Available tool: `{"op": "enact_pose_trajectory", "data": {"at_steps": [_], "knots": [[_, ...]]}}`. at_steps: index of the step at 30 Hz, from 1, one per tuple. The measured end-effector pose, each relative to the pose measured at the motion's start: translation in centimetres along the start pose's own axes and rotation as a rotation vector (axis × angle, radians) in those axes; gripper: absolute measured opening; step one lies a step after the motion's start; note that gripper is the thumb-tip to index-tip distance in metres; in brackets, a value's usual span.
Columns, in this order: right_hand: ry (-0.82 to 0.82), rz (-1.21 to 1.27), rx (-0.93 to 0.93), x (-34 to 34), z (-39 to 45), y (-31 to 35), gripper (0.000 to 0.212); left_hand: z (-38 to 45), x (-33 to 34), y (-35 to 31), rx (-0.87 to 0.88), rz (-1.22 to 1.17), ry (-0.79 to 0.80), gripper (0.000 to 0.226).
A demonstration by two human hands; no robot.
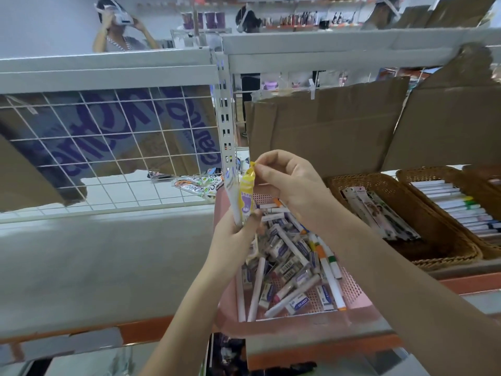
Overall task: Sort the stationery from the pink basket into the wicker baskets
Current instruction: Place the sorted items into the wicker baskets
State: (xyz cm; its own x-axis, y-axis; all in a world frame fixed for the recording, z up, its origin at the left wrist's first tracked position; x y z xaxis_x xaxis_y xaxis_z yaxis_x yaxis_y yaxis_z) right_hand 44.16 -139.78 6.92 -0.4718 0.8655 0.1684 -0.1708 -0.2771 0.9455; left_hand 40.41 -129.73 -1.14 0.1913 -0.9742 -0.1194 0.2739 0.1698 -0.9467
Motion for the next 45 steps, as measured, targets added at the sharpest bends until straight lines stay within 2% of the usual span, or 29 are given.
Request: {"op": "enact_pose_trajectory", "data": {"at_steps": [3, 6, 9, 14, 16, 21, 25, 28, 33, 40, 45], "knots": [[-0.056, -0.196, -0.009, -1.0, -1.1, -1.2, 0.007, -0.1, 0.1, 0.8, -0.004, 0.031, -0.004, 0.032], [-0.062, -0.689, 0.031, -2.3, -2.6, -4.0, 0.008, -0.3, 0.0, 1.5, 0.001, 0.032, -0.025, 0.020], [0.074, -1.138, 0.098, -3.2, -4.4, -7.5, 0.014, -0.9, -0.4, 2.0, 0.000, 0.074, -0.049, 0.046], [0.287, -1.421, 0.162, -3.9, -7.0, -10.6, 0.014, -0.6, -0.3, 0.9, 0.034, 0.052, -0.095, 0.040], [0.326, -1.484, 0.148, -4.1, -7.3, -10.3, 0.013, -0.4, -0.2, 0.6, 0.047, 0.078, -0.090, 0.050], [0.346, -1.575, 0.105, -5.7, -7.7, -8.1, 0.010, -0.5, 0.8, -0.7, 0.047, 0.142, -0.093, 0.057], [0.297, -1.592, 0.040, -8.5, -8.0, -4.9, 0.019, -0.5, 3.1, -2.2, 0.084, 0.205, -0.141, 0.052], [0.258, -1.583, -0.014, -11.6, -8.5, -2.3, 0.020, -0.6, 5.8, -3.4, 0.098, 0.229, -0.192, 0.044], [0.187, -1.582, -0.071, -18.2, -9.0, 1.4, 0.022, -0.2, 11.9, -5.7, 0.142, 0.217, -0.237, 0.043], [0.110, -1.587, 0.005, -27.7, -9.7, 2.9, 0.021, 1.1, 19.6, -6.6, 0.126, 0.123, -0.195, 0.040], [0.051, -1.588, 0.078, -32.3, -10.7, 1.4, 0.022, 1.7, 24.5, -5.3, 0.089, 0.003, -0.105, 0.025]]}}
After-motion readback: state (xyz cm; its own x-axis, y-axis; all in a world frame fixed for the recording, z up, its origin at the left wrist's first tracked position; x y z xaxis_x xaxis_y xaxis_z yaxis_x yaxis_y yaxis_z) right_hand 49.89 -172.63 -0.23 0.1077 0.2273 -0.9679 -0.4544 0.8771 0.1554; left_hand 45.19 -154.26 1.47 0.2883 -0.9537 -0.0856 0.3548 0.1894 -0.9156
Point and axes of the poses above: each hand's wrist, its own z-axis towards the middle knuckle, its own x-axis out of the palm, y = z × x, the point moved 8 cm from there along z, towards the middle knuckle, and after that the axes turned 1 degree about x, right-handed, at the moved point
